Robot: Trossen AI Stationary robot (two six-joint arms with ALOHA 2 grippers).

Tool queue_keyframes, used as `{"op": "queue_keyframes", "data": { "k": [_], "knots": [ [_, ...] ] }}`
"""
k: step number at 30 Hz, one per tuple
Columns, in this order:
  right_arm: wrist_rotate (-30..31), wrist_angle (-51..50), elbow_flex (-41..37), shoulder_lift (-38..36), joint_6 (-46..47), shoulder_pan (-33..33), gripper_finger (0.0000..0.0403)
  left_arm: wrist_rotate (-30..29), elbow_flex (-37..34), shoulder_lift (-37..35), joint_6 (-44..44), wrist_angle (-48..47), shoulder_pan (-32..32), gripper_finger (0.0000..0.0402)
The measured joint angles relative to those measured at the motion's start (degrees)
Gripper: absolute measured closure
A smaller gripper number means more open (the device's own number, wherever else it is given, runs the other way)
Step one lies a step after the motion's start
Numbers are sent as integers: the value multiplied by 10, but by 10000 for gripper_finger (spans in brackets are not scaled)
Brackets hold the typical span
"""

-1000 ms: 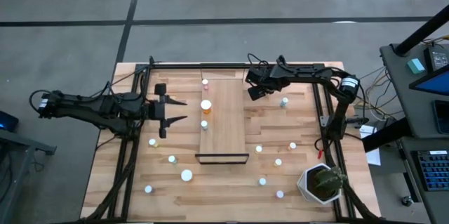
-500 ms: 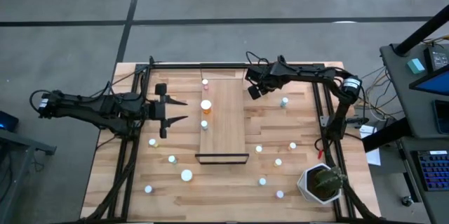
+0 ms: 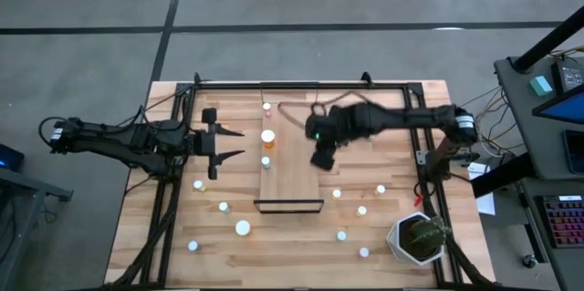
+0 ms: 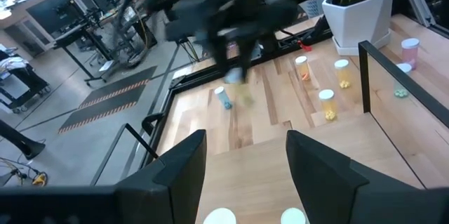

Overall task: Pick and place medicine bottles onto shelf by color
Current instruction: Put the yellow pill bottle on the shelf

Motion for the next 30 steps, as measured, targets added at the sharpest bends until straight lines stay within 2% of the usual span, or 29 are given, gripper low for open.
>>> {"op": "queue_keyframes", "data": {
  "k": [6,12,16,24,30],
  "knots": [
    [-1,131,-6,26,-83,62,295,0,0,0,0,2,0,221],
    [-3,186,9,71,-89,62,296,0,0,0,-1,2,0,221],
    [-33,187,45,112,-49,48,296,0,0,0,-1,3,0,221],
    [-85,153,101,180,-68,47,296,0,0,0,-1,4,0,221],
    [-88,109,143,223,-76,47,296,0,0,0,-2,4,0,221]
  ]
}}
